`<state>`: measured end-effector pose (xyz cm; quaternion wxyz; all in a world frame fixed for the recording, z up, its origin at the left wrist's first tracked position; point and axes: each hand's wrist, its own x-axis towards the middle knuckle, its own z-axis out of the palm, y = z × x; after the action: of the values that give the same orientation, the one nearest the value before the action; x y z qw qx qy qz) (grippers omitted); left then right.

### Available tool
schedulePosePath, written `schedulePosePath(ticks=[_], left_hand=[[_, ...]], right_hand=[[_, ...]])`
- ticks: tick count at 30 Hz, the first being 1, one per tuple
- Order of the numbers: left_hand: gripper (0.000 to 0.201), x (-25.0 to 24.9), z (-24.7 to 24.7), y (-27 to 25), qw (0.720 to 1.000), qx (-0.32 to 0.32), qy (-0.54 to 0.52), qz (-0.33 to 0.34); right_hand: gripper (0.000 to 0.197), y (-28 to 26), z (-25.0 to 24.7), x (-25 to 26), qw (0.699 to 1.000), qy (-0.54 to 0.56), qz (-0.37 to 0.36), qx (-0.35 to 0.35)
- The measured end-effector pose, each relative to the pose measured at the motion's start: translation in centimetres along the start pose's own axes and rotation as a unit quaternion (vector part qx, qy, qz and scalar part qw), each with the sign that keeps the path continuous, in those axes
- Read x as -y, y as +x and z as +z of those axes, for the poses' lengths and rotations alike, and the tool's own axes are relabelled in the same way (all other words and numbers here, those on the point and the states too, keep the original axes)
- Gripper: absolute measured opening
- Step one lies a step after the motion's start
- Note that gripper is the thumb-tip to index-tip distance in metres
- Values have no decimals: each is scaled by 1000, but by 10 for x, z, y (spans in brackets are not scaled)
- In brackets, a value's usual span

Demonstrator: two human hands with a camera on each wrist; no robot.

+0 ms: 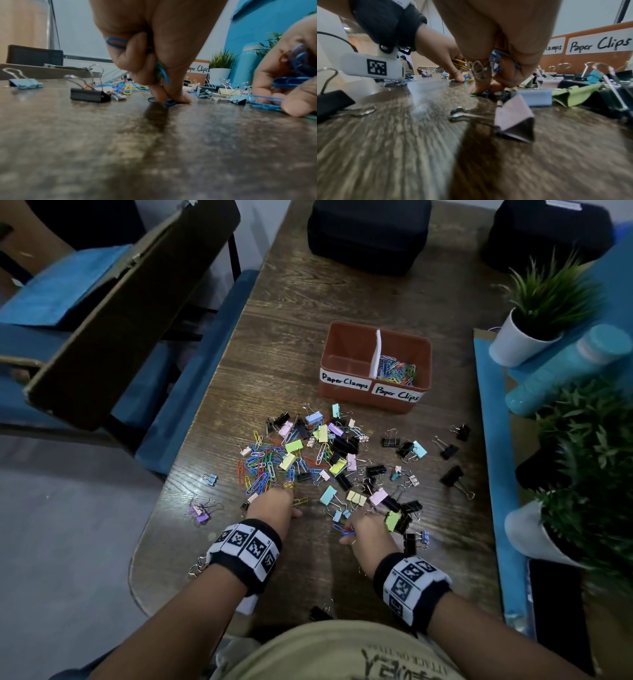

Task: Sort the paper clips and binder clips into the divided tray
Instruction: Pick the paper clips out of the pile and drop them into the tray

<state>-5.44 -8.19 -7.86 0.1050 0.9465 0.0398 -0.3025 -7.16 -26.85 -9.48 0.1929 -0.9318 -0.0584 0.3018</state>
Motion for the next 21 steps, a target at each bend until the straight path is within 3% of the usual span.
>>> schedulePosePath(ticks=[3, 7, 10, 13, 16, 19, 21], left_hand=[[33, -3, -1, -3, 1000, 15, 28, 3], [29, -12, -4, -7, 995, 41, 91, 6], [27, -17, -1, -12, 988, 33, 144, 38], [29, -19, -1, -13, 983, 52, 167, 63], [28, -20, -15, -12, 985, 82, 141, 62], [33, -28, -52, -6, 996, 52, 28, 65], [41, -43, -85, 4, 995, 12, -80, 63]], right_hand=[[21, 1, 6, 5, 995, -99, -19, 14], [33, -11, -2, 22, 936, -324, -133, 34], [31, -18, -6, 27, 917, -364, -151, 58], [32, -17, -17, 26, 941, -296, -132, 96], [23, -10, -43, 24, 977, -176, -75, 92], [12, 5, -93, 20, 998, -32, 11, 47], [16, 22, -137, 17, 996, 78, 52, 14]])
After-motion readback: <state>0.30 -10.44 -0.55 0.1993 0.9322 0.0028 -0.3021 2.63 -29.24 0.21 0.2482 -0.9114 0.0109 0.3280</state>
